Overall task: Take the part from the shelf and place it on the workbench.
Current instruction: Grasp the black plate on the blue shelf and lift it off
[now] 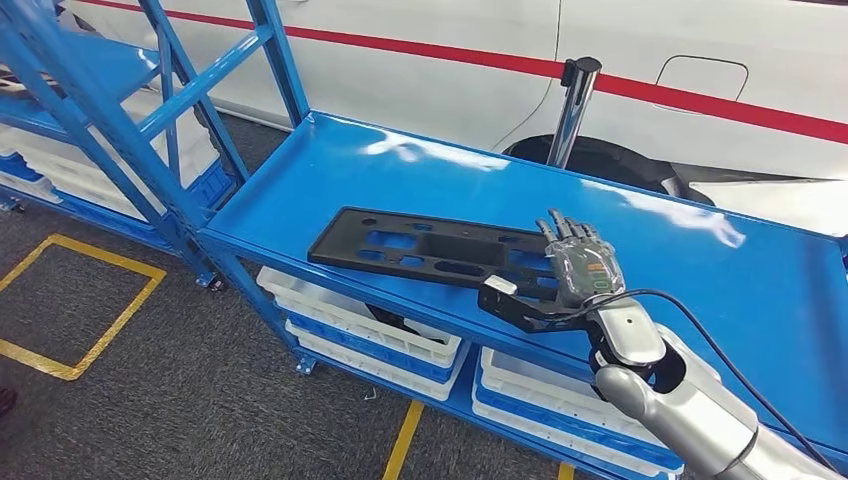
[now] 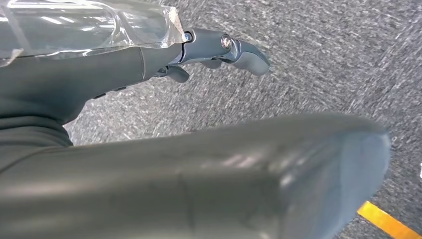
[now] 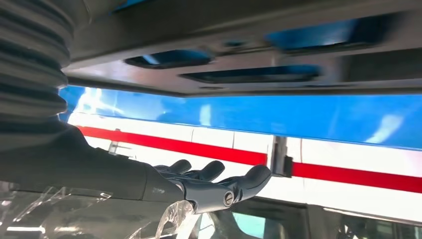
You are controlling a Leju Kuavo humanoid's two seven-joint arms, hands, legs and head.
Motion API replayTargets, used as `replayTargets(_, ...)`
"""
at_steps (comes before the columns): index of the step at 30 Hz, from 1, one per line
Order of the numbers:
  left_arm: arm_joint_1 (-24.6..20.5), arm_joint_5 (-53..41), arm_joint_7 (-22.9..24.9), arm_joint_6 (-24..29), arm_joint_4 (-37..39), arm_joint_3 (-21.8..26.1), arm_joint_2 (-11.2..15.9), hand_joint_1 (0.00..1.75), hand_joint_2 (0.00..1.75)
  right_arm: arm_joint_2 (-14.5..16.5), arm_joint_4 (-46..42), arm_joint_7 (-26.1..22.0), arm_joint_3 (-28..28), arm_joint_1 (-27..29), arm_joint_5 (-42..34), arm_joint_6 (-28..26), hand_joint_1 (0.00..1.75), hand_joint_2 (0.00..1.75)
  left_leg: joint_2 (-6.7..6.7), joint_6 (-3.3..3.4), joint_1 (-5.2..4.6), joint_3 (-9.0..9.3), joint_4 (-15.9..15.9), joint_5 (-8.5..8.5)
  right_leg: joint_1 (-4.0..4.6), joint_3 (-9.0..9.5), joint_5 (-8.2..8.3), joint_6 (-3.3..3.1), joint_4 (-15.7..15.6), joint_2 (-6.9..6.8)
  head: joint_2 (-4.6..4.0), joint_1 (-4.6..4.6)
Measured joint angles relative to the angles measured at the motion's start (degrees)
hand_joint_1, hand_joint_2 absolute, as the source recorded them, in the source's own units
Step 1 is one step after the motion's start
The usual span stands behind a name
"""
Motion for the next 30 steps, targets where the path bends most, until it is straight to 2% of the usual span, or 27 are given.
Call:
replayTargets(2,0.02,0.24,0.00,0.01,0.00,-0.01,0.01,0.00,0.00,0.00,0.14,-0.03,-0.08,-0.05,0.03,-0.15,0.00,1.75,0.12,-0.69,0.24,-2.45,5.28,-2.84,-0.14,0.09,0.01,-0.49,-0.07,-0.06,0.00,-0.11)
replayTargets(4,0.08,0.34,0.00,-0.05,0.01,-0.02,-0.02,0.00,0.00,0.00,0.36,-0.07,-0.08,-0.04,0.03,-0.31,0.00,1.75,0.18,-1.14,0.42,-6.38,13.29,-6.03,-0.11,0.07,-0.04,-0.71,-0.06,-0.07,0.00,-0.19)
replayTargets(5,0.13,0.36,0.00,-0.07,0.01,-0.03,-0.04,0.00,0.00,0.00,0.49,-0.08,-0.05,-0.03,0.03,-0.38,0.00,1.75,0.19,-1.19,0.46,-7.78,15.86,-6.61,-0.08,0.07,-0.07,-0.74,-0.06,-0.05,0.00,-0.20)
replayTargets(6,0.16,0.38,0.00,-0.08,0.01,-0.03,-0.06,0.00,0.00,0.00,0.61,-0.09,-0.04,-0.03,0.04,-0.45,0.00,1.75,0.19,-1.11,0.46,-8.20,16.30,-6.12,-0.04,0.11,-0.08,-0.75,-0.06,-0.02,0.00,-0.21)
replayTargets(7,0.16,0.40,0.00,-0.07,0.01,-0.03,-0.08,0.00,0.00,0.00,0.71,-0.09,-0.03,-0.03,0.04,-0.50,0.00,1.75,0.19,-0.88,0.40,-7.45,14.29,-4.63,0.03,0.17,-0.10,-0.76,-0.06,0.01,0.00,-0.21)
replayTargets(9,0.05,0.48,0.00,0.00,0.00,-0.02,-0.07,0.00,0.00,0.00,0.80,-0.10,-0.04,-0.06,0.04,-0.56,0.00,1.75,0.20,0.09,0.05,-3.53,5.60,-0.64,0.18,0.31,-0.17,-0.70,-0.04,0.03,0.00,-0.22)
replayTargets(10,-0.02,0.56,-0.01,0.04,0.00,-0.02,-0.07,0.00,0.00,0.00,0.84,-0.10,-0.04,-0.07,0.04,-0.58,0.00,1.75,0.27,0.55,-0.18,-1.90,1.99,0.65,0.30,0.32,-0.23,-0.60,-0.02,0.03,0.00,-0.22)
replayTargets(11,-0.06,0.66,-0.01,0.20,0.00,-0.03,-0.07,0.00,0.00,0.00,0.88,-0.10,-0.04,-0.07,0.04,-0.59,0.00,1.75,0.34,0.91,-0.42,-0.90,-0.28,1.30,0.35,0.30,-0.30,-0.43,0.00,0.00,0.00,-0.21)
replayTargets(12,-0.06,0.77,-0.02,0.47,0.00,-0.03,-0.08,0.00,0.00,0.00,0.92,-0.10,-0.03,-0.06,0.03,-0.60,0.07,1.75,0.40,1.09,-0.61,-0.58,-1.13,1.36,0.35,0.28,-0.34,-0.20,-0.03,-0.05,0.00,-0.21)
replayTargets(14,0.00,1.08,-0.08,1.13,0.00,-0.03,-0.19,0.00,0.00,0.01,0.97,-0.24,-0.05,-0.05,-0.36,-0.63,0.88,1.75,0.46,1.23,-0.52,-0.30,-1.58,1.59,0.24,0.37,-0.41,0.42,-0.16,-0.12,0.00,-0.21)
replayTargets(16,-0.04,1.36,-0.37,1.45,0.00,-0.02,-0.32,0.00,0.00,0.02,0.98,-0.55,-0.07,-0.06,-1.26,-0.62,1.68,1.75,0.47,1.57,-0.17,0.31,-2.32,2.00,0.21,-0.31,-1.84,0.98,1.76,-0.12,-0.01,-0.14)
replayTargets(17,-0.07,1.49,-0.62,1.47,0.00,-0.02,-0.38,0.00,0.00,0.02,0.98,-0.71,-0.07,-0.05,-1.74,-0.60,1.75,1.75,0.47,1.72,-0.03,0.58,-2.57,2.16,0.18,-1.50,-3.46,1.20,4.52,-0.11,-0.01,-0.10)
replayTargets(19,-0.06,1.87,-1.21,1.33,0.00,-0.02,-0.42,0.00,0.00,0.04,0.98,-1.03,0.00,0.04,-2.47,-0.51,1.75,1.75,0.41,1.93,-0.05,0.64,-2.58,2.16,0.14,-5.19,-7.07,1.59,12.39,-0.10,0.00,-0.06)
replayTargets(20,-0.01,2.07,-1.57,1.26,0.00,-0.02,-0.44,0.00,0.00,0.05,0.98,-1.18,0.06,0.13,-2.79,-0.44,1.75,1.75,0.36,1.95,-0.04,0.66,-2.56,2.13,0.09,-6.68,-7.88,1.78,15.32,-0.10,0.00,-0.05)
replayTargets(21,0.02,2.16,-1.98,1.25,0.00,-0.02,-0.45,0.00,0.00,0.06,0.98,-1.33,0.11,0.19,-3.11,-0.38,1.75,1.75,0.30,1.94,0.01,0.69,-2.53,2.08,0.01,-7.29,-7.62,1.95,16.33,-0.11,0.00,-0.05)
replayTargets(22,0.02,2.15,-2.41,1.38,0.00,-0.02,-0.45,0.00,0.00,0.07,0.98,-1.45,0.15,0.21,-3.40,-0.32,1.75,1.75,0.23,1.87,0.09,0.76,-2.47,2.00,-0.12,-6.72,-6.23,2.12,14.89,-0.12,0.00,-0.05)
replayTargets(24,-0.05,1.98,-3.15,1.74,0.00,-0.02,-0.45,0.00,0.00,0.07,0.97,-1.60,0.16,0.18,-3.76,-0.32,1.75,1.75,0.10,1.42,0.26,0.86,-2.09,1.64,-0.43,-3.18,-2.25,2.41,7.22,-0.15,0.00,-0.05)
replayTargets(25,-0.15,1.99,-3.47,1.78,0.00,-0.02,-0.44,0.00,0.00,0.08,0.95,-1.67,0.17,0.09,-3.88,-0.34,1.75,1.75,0.05,1.09,0.21,0.76,-1.69,1.36,-0.51,-1.53,-0.89,2.31,3.65,-0.06,0.00,-0.05)
replayTargets(26,-0.23,2.04,-3.82,1.62,0.00,-0.02,-0.43,0.00,0.00,0.09,0.91,-1.74,0.17,0.00,-3.98,-0.42,1.75,1.75,0.02,0.77,0.13,0.63,-1.39,1.14,-0.52,-0.49,-0.24,2.07,1.38,0.02,0.00,-0.08)
replayTargets(28,-0.33,2.08,-4.70,0.98,0.00,-0.02,-0.41,0.00,0.00,0.12,0.83,-1.96,0.17,-0.23,-4.17,-0.62,1.75,1.75,0.00,0.31,-0.01,0.44,-1.08,0.94,-0.27,-0.12,-0.27,1.26,0.43,0.21,0.00,-0.13)
replayTargets(30,-0.38,2.01,-5.46,0.60,0.00,-0.02,-0.38,0.00,0.87,0.15,0.65,-2.16,0.17,-0.61,-4.26,-0.78,1.75,1.75,0.04,-0.15,0.17,0.30,-0.62,0.49,-0.26,-0.02,-0.20,0.52,0.36,0.12,0.00,-0.16)
